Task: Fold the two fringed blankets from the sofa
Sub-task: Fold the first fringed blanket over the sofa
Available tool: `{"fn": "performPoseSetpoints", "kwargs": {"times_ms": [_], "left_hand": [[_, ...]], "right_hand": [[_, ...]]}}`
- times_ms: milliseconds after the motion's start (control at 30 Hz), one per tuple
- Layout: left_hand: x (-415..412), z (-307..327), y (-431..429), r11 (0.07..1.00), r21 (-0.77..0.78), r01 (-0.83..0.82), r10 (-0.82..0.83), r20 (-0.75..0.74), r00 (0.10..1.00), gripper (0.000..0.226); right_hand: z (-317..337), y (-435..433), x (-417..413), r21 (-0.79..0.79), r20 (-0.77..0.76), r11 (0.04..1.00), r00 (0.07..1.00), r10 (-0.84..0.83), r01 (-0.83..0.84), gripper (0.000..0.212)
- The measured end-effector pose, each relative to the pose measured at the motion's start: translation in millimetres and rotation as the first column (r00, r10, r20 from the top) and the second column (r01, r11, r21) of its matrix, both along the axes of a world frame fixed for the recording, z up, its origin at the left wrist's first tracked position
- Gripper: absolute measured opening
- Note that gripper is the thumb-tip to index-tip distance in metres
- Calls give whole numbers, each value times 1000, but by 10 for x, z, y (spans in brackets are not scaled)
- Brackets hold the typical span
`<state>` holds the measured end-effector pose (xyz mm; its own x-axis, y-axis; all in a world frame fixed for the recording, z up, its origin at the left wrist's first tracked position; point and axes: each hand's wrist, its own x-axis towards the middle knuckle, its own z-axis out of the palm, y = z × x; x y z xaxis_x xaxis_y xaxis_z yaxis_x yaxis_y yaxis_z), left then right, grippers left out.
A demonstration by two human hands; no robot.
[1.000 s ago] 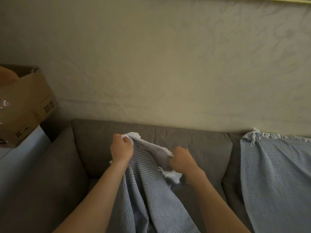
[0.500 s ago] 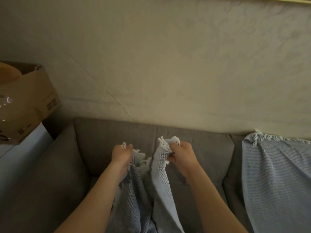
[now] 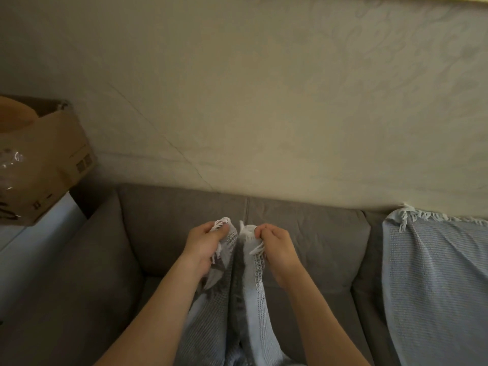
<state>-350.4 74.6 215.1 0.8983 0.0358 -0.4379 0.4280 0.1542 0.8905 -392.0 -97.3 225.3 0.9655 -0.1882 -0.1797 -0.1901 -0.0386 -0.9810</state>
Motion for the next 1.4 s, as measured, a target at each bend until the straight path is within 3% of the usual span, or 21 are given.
{"fn": "performPoseSetpoints", "kwargs": {"times_ms": [100,167,267,500,667,867,1067,1233,1400], "left_hand": [[-45,38,-18,999,-18,44,-43,34,998,12],[-53,67,-28,998,-6,61,-61,56,997,12],[-42,78,-44,995,42,95,-98,94,991,16],[-33,134,-117,991,64,114,-121,124,985,25],[-38,152,-107,988,46,150,-154,121,981,24],[-26,182,-95,981,70,179,-188,147,971,25],[9,157,-69,964,160,212,-241,185,953,31],[-24,129,-60,945,223,240,-287,208,935,27],[-16,119,7,940,248,233,-291,230,929,27]], "right_hand": [[15,-16,-12,297,-22,953,998,-63,66,32],[39,-37,-9,352,-10,934,998,-57,57,28],[98,-60,-24,274,12,961,1000,-26,22,46],[259,-131,-40,144,-43,985,993,106,-99,44],[203,-233,-10,15,-123,982,975,187,-186,62],[217,-188,-13,56,-57,997,997,56,-53,29],[141,-156,14,41,-39,999,999,-12,14,16],[97,-105,56,63,-38,995,996,-78,80,17],[39,-155,16,164,-34,985,998,52,-46,40]]}}
